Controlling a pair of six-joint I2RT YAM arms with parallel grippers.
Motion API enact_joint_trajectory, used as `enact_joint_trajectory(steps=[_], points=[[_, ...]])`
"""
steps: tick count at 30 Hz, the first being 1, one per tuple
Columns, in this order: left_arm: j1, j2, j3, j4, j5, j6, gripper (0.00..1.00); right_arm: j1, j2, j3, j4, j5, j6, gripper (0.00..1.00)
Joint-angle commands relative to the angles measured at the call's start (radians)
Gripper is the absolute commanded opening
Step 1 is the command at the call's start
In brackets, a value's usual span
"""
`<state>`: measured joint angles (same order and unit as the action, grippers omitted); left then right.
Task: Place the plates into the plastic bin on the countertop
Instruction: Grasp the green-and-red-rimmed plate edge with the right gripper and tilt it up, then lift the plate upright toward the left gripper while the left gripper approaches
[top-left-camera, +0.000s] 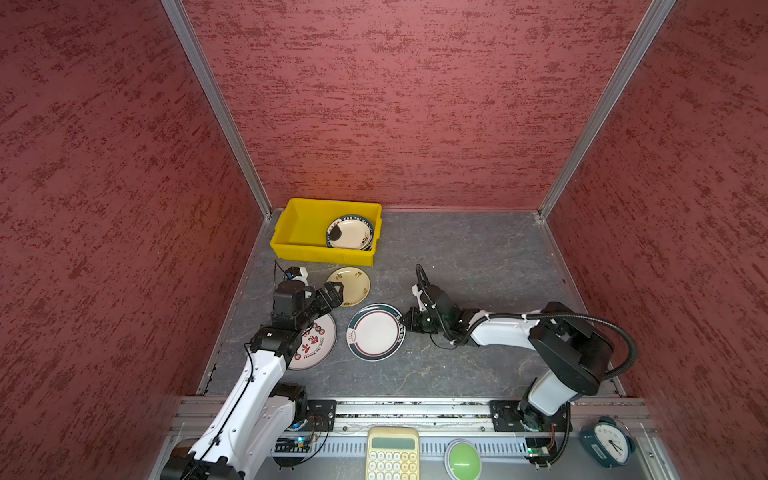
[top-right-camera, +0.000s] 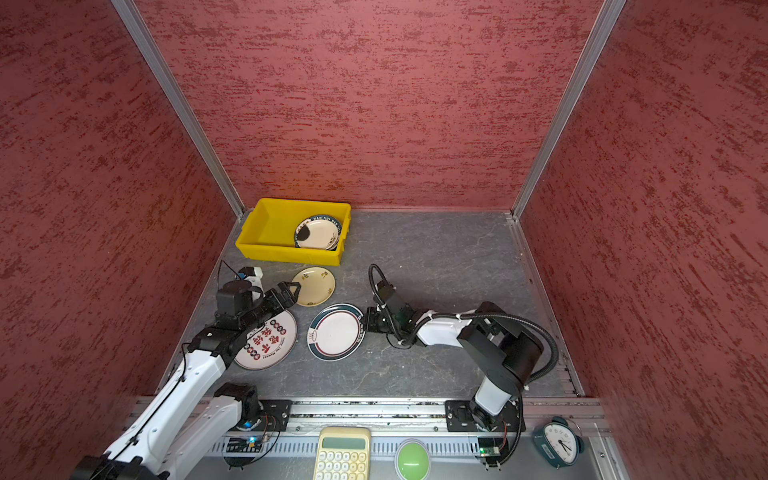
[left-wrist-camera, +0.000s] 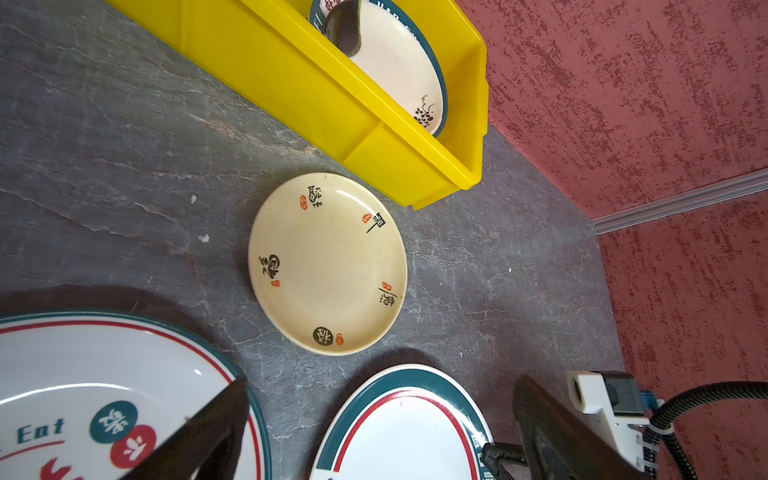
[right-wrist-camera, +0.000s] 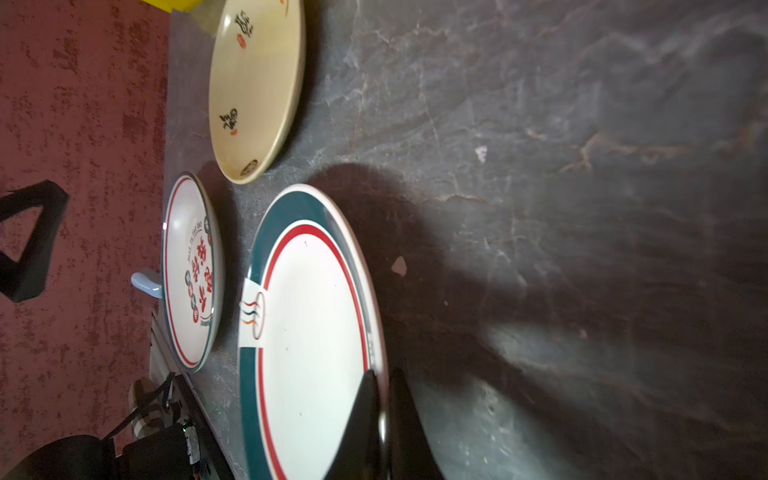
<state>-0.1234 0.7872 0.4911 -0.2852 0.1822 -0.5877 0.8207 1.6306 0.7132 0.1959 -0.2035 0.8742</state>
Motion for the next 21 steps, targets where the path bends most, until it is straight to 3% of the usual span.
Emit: enact_joint_trajectory(steps=[1, 8, 15, 21], points=[[0.005, -0.002, -0.008, 0.024, 0.029, -0.012, 0.99, -0.030, -0.072, -0.018, -0.080, 0.065, -0.004, 0.03], [-0.017, 0.019, -0.020, 0.079, 0.080, -0.063, 0.99, -0.074, -0.297, -0.026, -0.184, 0.183, 0.010, 0.00], [-0.137, 0.086, 0.001, 0.157, 0.032, -0.100, 0.99, -0.141, -0.471, -0.036, -0.228, 0.210, 0.029, 0.00], [-0.223, 0.163, 0.042, 0.233, 0.008, -0.115, 0.99, -0.173, -0.526, -0.038, -0.251, 0.210, 0.024, 0.00]])
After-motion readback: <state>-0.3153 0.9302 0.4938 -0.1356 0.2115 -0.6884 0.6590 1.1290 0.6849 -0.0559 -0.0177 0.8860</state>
